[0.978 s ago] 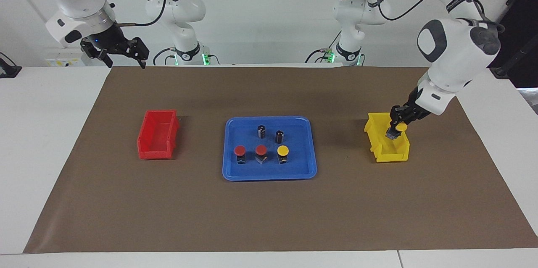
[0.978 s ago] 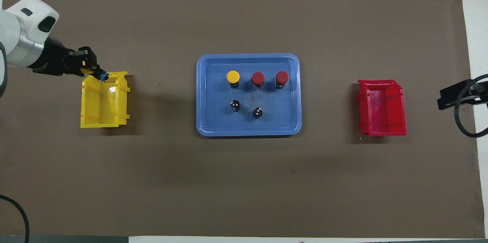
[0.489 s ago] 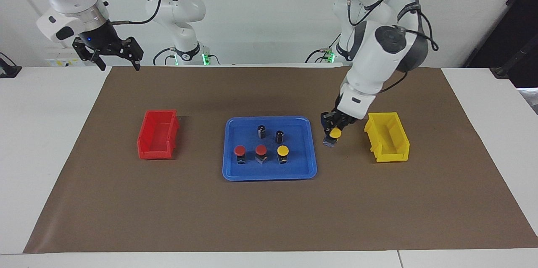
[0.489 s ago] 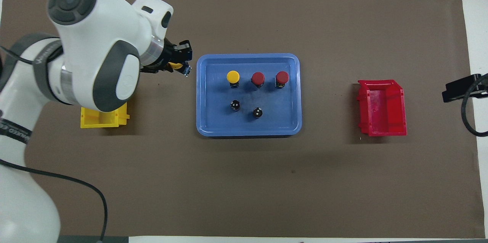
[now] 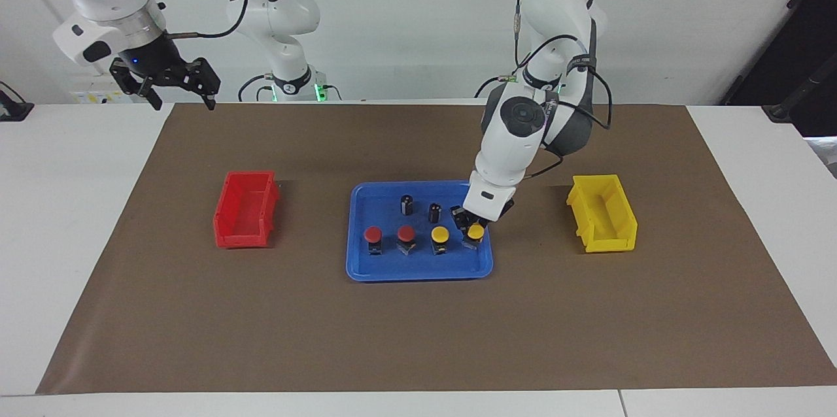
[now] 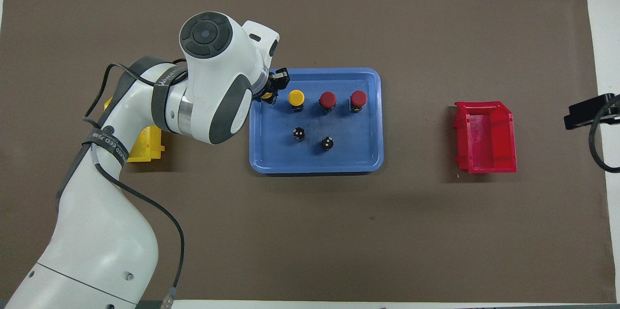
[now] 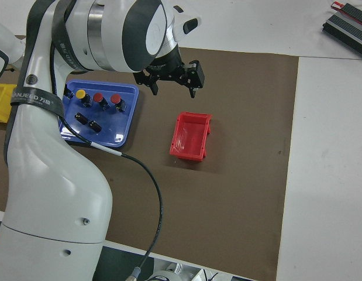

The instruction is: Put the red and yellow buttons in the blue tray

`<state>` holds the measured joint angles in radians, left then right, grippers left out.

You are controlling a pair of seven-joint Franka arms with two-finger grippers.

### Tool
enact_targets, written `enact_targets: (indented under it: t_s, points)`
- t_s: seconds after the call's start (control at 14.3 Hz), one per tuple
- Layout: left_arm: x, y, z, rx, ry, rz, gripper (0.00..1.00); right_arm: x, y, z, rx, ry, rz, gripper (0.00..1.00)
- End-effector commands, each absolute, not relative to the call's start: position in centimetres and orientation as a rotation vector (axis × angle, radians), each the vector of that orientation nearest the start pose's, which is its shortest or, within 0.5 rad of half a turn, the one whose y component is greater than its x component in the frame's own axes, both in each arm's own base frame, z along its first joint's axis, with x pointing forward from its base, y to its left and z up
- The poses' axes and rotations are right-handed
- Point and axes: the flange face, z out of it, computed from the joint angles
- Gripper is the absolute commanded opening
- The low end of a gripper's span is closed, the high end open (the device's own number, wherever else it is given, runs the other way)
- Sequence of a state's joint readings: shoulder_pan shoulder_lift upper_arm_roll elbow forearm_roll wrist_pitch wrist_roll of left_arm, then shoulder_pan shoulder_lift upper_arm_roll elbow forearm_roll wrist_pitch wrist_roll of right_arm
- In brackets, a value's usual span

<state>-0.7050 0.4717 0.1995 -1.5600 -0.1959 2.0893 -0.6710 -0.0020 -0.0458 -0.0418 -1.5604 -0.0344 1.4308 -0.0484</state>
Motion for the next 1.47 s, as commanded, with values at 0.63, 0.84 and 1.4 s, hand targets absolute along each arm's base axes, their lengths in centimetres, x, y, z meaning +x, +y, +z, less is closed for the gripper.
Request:
enact_targets:
  t_s: [0.63, 0.84, 1.4]
  points:
    - [59.6, -36.4, 36.0, -3.233, -0.434, -0.022, 0.02, 52.4, -2.8, 63.4, -3.165, -0.03, 0.151, 1.0]
    - [59.5, -36.4, 36.0, -3.229, -0.43, -0.007, 0.1, 52.3, -2.2, 63.3, -3.164, -0.049, 0.158, 1.0]
    - [59.8, -28.1, 41.8, -3.117, -0.506, 0.131, 1.0, 52.3, -1.9, 63.2, -3.162, -0.059, 0.162, 1.0]
